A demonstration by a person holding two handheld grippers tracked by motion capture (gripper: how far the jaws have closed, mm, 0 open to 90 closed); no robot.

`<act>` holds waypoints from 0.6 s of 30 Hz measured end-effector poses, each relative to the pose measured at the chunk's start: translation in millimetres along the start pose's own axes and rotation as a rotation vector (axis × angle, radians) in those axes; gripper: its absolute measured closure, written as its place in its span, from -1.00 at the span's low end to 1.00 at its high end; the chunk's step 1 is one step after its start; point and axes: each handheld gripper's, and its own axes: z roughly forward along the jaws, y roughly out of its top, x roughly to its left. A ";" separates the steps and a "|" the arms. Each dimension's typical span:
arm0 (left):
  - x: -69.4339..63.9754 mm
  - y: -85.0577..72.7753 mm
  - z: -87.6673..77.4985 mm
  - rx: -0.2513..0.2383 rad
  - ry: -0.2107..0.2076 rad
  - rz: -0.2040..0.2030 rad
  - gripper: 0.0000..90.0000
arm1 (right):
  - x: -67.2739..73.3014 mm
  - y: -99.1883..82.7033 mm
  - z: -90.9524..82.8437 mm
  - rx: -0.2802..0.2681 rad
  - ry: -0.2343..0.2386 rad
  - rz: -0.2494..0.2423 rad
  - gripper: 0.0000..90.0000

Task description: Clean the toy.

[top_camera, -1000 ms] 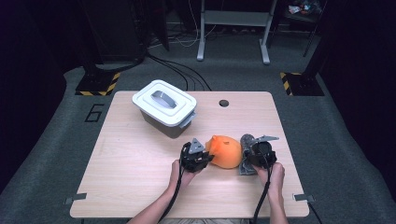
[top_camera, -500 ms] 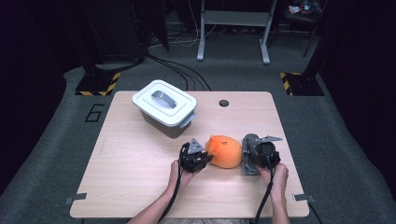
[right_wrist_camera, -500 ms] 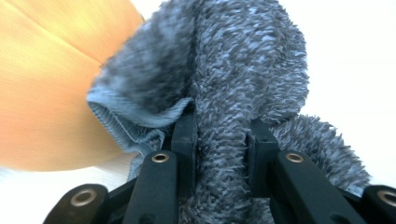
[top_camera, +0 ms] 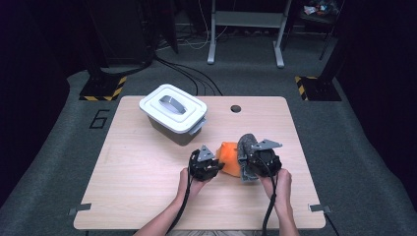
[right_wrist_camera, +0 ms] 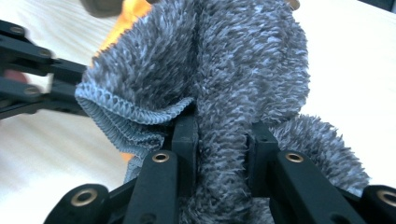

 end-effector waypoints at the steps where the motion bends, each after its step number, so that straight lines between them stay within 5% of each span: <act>1: 0.3 0.5 -0.4 -0.003 0.008 0.014 0.56 | -2.9 0.5 1.6 -0.002 0.006 0.010 0.56; 8: 1.4 0.6 3.4 0.009 0.049 0.038 0.00 | -15.7 4.7 10.7 0.004 -0.001 0.024 0.56; 14: -3.3 3.9 10.8 0.017 0.072 0.138 -0.05 | -22.1 5.6 14.5 0.002 0.005 0.029 0.56; 18: -5.2 4.3 12.9 0.011 0.063 0.170 0.04 | -22.9 5.2 14.4 0.007 0.007 0.032 0.57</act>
